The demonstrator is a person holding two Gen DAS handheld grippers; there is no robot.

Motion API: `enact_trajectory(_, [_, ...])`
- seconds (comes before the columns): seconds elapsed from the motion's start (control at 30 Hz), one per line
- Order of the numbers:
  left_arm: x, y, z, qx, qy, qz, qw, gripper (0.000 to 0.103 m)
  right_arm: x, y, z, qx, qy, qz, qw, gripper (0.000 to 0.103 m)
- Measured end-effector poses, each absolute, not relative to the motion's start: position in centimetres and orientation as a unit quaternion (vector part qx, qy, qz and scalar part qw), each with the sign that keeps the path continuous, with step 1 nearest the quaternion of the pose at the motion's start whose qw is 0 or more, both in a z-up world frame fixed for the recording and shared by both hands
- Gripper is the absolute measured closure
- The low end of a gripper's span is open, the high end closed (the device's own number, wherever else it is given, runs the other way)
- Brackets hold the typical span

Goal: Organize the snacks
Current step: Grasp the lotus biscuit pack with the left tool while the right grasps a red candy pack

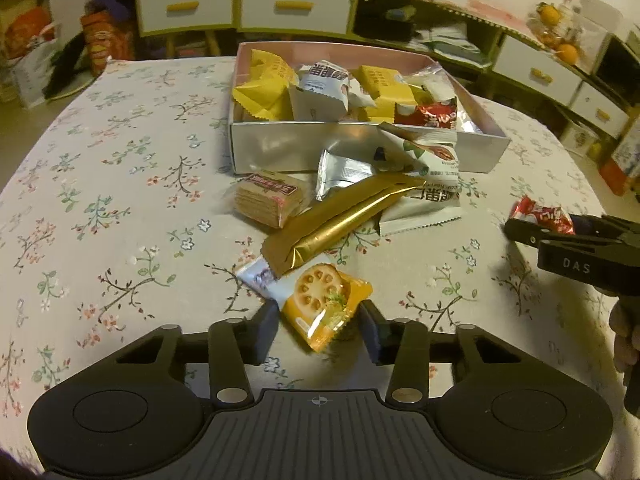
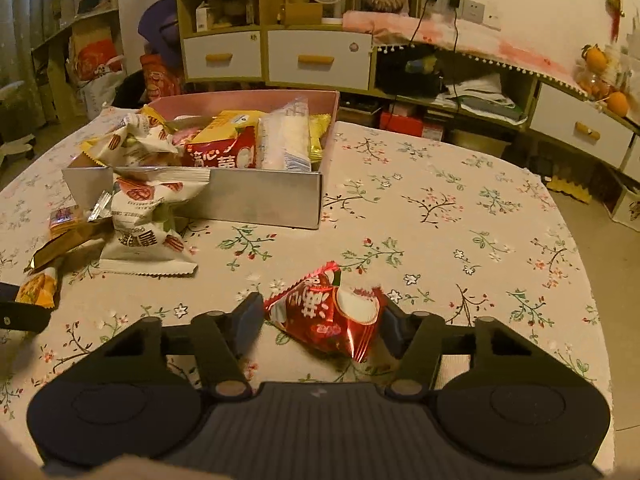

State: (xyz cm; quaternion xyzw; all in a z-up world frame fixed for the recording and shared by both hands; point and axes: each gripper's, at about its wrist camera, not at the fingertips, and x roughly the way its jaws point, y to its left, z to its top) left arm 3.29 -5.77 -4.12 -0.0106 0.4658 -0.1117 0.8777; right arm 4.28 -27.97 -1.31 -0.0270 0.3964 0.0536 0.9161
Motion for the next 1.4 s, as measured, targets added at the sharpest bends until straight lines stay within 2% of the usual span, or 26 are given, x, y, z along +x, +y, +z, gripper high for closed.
enact_trajectory(0.03, [3.3, -5.6, -4.1, -0.007, 0.465, -0.119, 0.877, 0.067, 4.4, -27.8, -1.3, -0.030, 0.395, 0.053, 0.917, 0.050])
enact_trajectory(0.1, [3.3, -5.1, -4.1, -0.007, 0.465, -0.131, 0.876, 0.072, 4.3, -27.6, -1.3, -0.033, 0.394, 0.056, 0.917, 0.060])
enact_trajectory(0.2, [3.4, -4.5, -4.1, -0.007, 0.465, -0.146, 0.873, 0.074, 4.4, -27.2, -1.2, -0.027, 0.398, 0.061, 0.915, 0.070])
enact_trajectory(0.53, [3.7, -2.4, -4.1, -0.017, 0.472, -0.172, 0.865, 0.082, 3.7, -25.5, -0.4, -0.020, 0.397, 0.101, 0.912, 0.071])
enact_trajectory(0.57, [3.6, -2.3, -4.1, -0.016, 0.471, -0.174, 0.865, 0.085, 3.7, -25.4, -0.3, -0.017, 0.396, 0.106, 0.912, 0.071])
enact_trajectory(0.6, [3.5, -2.2, -4.1, -0.013, 0.471, -0.175, 0.864, 0.100, 3.6, -25.2, -0.1, -0.015, 0.395, 0.110, 0.912, 0.071])
enact_trajectory(0.63, [3.5, -2.0, -4.2, -0.012, 0.474, -0.176, 0.862, 0.103, 3.6, -25.1, 0.1, -0.013, 0.393, 0.113, 0.912, 0.071])
enact_trajectory(0.87, [3.0, -1.3, -4.1, -0.005, 0.470, -0.208, 0.858, 0.103, 3.3, -23.9, 0.7, -0.019, 0.391, 0.130, 0.911, 0.071])
enact_trajectory(0.97, [2.6, -1.6, -4.0, 0.025, 0.452, -0.216, 0.865, 0.094, 3.0, -23.2, 0.8, -0.026, 0.396, 0.141, 0.907, 0.071])
enact_trajectory(1.03, [2.7, -1.5, -4.2, 0.023, 0.457, -0.217, 0.862, 0.079, 2.8, -22.7, 0.8, -0.035, 0.399, 0.146, 0.904, 0.071])
enact_trajectory(1.07, [2.6, -1.4, -4.1, 0.015, 0.454, -0.219, 0.864, 0.066, 2.8, -22.4, 0.9, -0.037, 0.401, 0.148, 0.903, 0.071])
enact_trajectory(1.1, [2.7, -1.5, -4.1, 0.010, 0.451, -0.214, 0.867, 0.049, 2.8, -22.2, 0.9, -0.040, 0.402, 0.151, 0.902, 0.071])
enact_trajectory(1.17, [2.6, -1.8, -3.8, 0.004, 0.434, -0.201, 0.878, 0.033, 2.9, -21.9, 0.9, -0.044, 0.403, 0.155, 0.901, 0.071])
enact_trajectory(1.4, [3.9, -3.8, -4.5, -0.017, 0.433, -0.159, 0.887, 0.032, 3.1, -21.3, 0.6, -0.050, 0.408, 0.154, 0.899, 0.071])
